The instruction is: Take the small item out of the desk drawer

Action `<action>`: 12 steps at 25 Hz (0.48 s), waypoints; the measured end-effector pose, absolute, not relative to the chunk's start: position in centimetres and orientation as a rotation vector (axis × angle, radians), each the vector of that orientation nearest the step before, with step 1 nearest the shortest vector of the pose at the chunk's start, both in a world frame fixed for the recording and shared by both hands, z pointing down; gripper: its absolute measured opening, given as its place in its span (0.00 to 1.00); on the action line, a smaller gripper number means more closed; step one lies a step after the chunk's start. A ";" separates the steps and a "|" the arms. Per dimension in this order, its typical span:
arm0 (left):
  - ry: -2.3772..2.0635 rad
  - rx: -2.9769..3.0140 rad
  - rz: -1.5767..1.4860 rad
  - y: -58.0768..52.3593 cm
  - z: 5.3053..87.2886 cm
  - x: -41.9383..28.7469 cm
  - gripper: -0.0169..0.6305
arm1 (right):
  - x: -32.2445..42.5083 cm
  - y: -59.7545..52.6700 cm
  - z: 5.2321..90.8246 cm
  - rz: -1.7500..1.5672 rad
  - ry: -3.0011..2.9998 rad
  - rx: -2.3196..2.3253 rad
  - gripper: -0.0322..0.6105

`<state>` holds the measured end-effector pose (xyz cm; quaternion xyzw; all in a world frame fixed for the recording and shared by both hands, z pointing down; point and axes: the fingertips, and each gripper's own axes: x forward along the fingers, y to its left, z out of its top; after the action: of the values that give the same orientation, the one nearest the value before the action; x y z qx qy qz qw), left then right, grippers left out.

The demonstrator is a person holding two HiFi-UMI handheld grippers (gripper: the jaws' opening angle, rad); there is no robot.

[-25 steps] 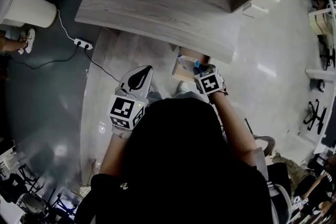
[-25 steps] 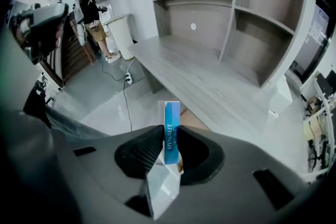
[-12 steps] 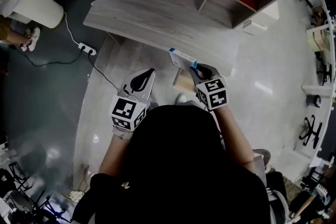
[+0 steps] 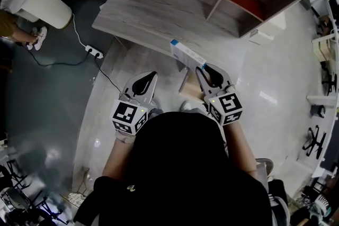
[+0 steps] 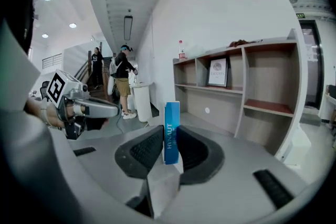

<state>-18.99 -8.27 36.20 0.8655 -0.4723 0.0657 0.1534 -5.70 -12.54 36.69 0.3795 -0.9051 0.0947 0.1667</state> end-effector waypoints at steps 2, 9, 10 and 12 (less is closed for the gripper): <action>-1.353 2.489 0.171 -8.2 35.7 -19.0 0.04 | -5.6 -12.5 34.9 0.221 -2.626 1.093 0.17; -1.359 2.528 0.128 -8.3 33.7 -18.8 0.04 | -4.8 -12.4 30.2 0.139 -2.745 1.148 0.17; -1.358 2.534 0.120 -8.2 33.4 -18.8 0.04 | -4.7 -12.3 29.7 0.126 -2.759 1.152 0.17; -1.356 2.544 0.097 -8.2 32.9 -18.9 0.04 | -4.8 -12.1 29.0 0.104 -2.785 1.142 0.17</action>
<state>-18.86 -8.21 32.92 0.8747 -0.4663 0.0335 0.1282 -4.79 -12.07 29.00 0.3785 -0.9227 0.0346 0.0649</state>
